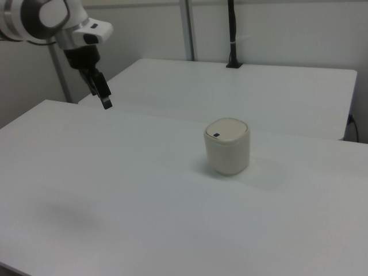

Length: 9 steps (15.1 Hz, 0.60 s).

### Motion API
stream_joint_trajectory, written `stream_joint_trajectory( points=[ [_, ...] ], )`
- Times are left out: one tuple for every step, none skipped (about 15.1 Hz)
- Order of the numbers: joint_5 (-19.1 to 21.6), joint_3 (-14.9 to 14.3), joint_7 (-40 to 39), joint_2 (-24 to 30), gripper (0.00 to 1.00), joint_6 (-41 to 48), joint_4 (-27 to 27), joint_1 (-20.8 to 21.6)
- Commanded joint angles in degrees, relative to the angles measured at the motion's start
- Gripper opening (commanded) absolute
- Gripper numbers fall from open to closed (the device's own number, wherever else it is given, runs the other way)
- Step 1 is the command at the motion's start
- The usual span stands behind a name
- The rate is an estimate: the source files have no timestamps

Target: Close the trash bin

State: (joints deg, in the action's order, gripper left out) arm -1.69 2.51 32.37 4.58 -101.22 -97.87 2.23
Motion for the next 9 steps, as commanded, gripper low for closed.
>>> stream_joint_trajectory(
  points=[
    [0.99, -0.66, -19.99, 2.46, 1.00, 0.24, -2.77, -0.64],
    [0.90, -0.75, -24.50, 1.93, 1.00, 0.15, -2.07, -0.91],
    [0.82, -0.92, -29.07, 0.88, 1.00, 0.49, -0.58, -1.87],
    [0.99, -1.36, -30.60, 0.35, 1.00, 0.50, -0.05, -2.14],
    [1.08, -1.54, -31.39, 0.26, 1.00, 0.32, 0.39, -2.49],
    [1.08, -1.54, -31.66, -0.35, 1.00, 0.41, 0.66, -2.50],
    [0.90, -1.54, -31.75, -0.53, 1.00, 0.50, 0.66, -2.32],
    [0.90, -1.45, -31.84, -0.54, 1.00, 0.58, 0.66, -2.15],
    [0.90, -1.45, -31.75, -0.54, 1.00, 0.58, 0.66, -2.06]
  ],
)
